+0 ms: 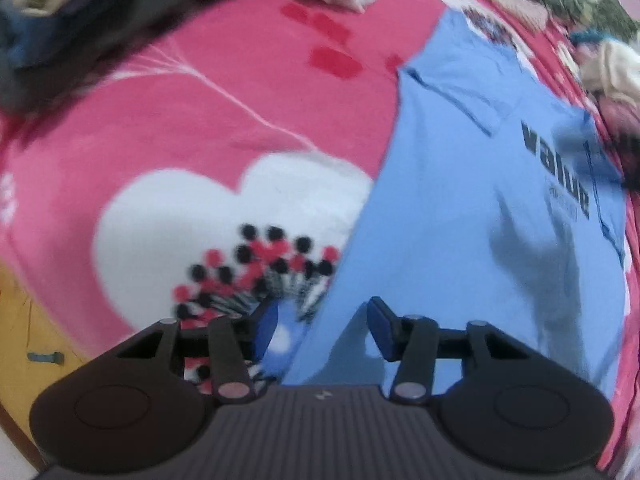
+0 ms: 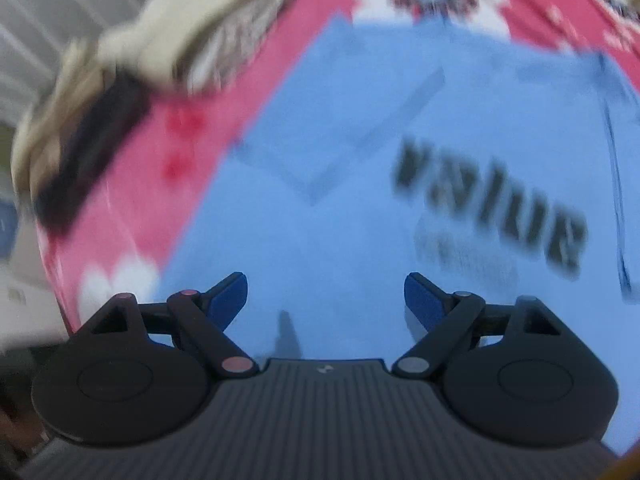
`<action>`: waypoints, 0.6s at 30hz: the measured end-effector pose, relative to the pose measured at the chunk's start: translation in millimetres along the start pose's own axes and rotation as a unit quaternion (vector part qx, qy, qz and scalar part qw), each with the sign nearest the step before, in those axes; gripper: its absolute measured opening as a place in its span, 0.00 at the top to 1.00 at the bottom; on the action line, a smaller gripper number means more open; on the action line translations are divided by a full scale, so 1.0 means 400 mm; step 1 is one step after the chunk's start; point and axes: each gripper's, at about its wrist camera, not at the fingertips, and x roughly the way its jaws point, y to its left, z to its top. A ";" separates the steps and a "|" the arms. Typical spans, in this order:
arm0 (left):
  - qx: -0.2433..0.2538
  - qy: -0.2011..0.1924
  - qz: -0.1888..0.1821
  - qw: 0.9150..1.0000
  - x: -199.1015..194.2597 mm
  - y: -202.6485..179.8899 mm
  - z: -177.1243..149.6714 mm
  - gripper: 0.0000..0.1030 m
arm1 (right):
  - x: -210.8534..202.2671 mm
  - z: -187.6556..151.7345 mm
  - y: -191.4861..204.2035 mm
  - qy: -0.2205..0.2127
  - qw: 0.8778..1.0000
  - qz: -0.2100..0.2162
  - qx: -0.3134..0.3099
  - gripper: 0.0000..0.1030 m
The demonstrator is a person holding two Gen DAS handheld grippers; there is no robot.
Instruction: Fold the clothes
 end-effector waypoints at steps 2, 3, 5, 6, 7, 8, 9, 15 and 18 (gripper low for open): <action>0.018 0.000 0.004 1.000 0.014 -0.022 -0.008 0.66 | 0.026 0.077 0.007 -0.025 1.000 0.008 0.010 0.17; 0.033 0.000 0.004 0.999 0.014 -0.034 -0.016 0.71 | 0.047 0.112 0.017 -0.034 0.999 0.009 0.015 0.17; 0.052 0.001 0.006 0.999 0.015 -0.055 -0.031 0.81 | 0.095 0.178 0.033 -0.049 0.998 0.011 0.028 0.17; 0.059 0.001 0.008 0.998 0.015 -0.065 -0.037 0.83 | 0.119 0.206 0.038 -0.055 0.998 0.010 0.035 0.17; 0.064 0.002 0.010 0.998 0.015 -0.075 -0.042 0.86 | 0.145 0.229 0.045 -0.058 0.997 0.009 0.041 0.17; 0.066 0.003 0.007 0.998 0.014 -0.083 -0.044 0.89 | 0.171 0.251 0.052 -0.061 0.997 0.008 0.046 0.17; 0.067 0.003 0.005 0.998 0.013 -0.090 -0.045 0.91 | 0.197 0.272 0.060 -0.063 0.997 0.006 0.051 0.17; 0.087 0.009 -0.024 0.996 -0.002 -0.115 -0.042 0.96 | 0.301 0.351 0.100 -0.047 0.998 -0.028 0.033 0.27; 0.121 0.016 -0.054 0.991 -0.012 -0.141 -0.042 0.96 | 0.348 0.363 0.117 -0.021 0.998 -0.051 0.015 0.38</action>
